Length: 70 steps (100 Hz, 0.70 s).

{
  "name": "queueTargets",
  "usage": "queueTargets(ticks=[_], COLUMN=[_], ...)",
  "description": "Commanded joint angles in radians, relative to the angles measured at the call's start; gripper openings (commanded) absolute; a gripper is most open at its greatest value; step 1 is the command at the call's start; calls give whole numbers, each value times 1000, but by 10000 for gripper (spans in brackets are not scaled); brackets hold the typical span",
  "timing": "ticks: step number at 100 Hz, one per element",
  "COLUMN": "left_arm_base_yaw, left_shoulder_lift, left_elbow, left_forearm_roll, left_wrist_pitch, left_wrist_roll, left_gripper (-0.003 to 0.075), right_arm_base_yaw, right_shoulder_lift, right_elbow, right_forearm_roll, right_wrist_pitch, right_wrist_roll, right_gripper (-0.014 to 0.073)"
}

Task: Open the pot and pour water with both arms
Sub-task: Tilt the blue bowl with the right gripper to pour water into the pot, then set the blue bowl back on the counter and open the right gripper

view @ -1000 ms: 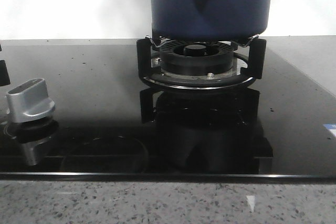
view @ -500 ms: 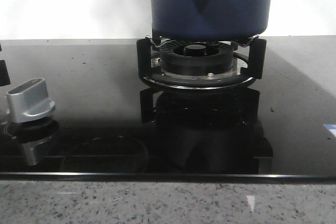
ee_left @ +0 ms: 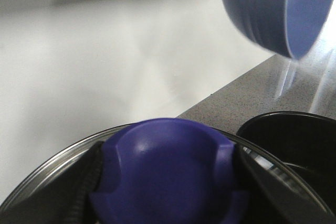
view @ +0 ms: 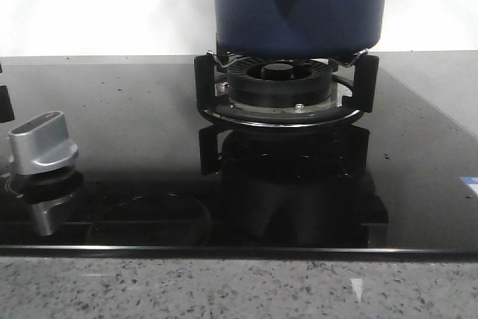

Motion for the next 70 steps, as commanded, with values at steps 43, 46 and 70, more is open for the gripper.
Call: queueTargets(ticks=[43,46,70], left_arm_base_yaw=[-19,-25,-87], left_shoulder_lift=[-55,-55,-55], left_elbow=[-40,-40,-40], left_forearm_roll=[-94,-96,-98], left_wrist_pitch=[38,38,32], left_wrist_roll=[-8,-8,-8], left_gripper=[318,318,318], right_arm_base_yaw=[-17,-30,-275], right_shoulder_lift=[-49,-49,-104], right_elbow=[-64,-75,-129], right_forearm_roll=[422,442,661], right_wrist_pitch=[361,386,530], right_wrist_roll=[8,12,15], right_gripper=[-68,-68,-68])
